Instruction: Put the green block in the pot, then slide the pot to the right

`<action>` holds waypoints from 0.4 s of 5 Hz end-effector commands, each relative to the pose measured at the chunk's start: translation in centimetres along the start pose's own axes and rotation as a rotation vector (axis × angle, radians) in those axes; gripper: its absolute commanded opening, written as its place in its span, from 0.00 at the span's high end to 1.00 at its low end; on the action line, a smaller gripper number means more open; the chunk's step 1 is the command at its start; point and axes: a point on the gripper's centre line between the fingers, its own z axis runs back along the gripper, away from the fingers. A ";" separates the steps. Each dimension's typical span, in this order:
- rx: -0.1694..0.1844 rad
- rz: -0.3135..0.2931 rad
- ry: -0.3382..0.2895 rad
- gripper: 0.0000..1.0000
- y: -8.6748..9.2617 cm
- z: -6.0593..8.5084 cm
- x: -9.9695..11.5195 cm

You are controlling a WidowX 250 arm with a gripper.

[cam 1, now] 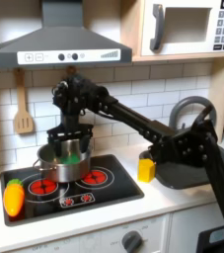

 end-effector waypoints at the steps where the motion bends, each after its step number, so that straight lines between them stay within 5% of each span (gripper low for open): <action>1: -0.008 -0.014 0.037 0.00 -0.4 -0.6 -0.7; 2: -0.018 -0.019 0.055 0.00 -0.8 -1.1 -1.2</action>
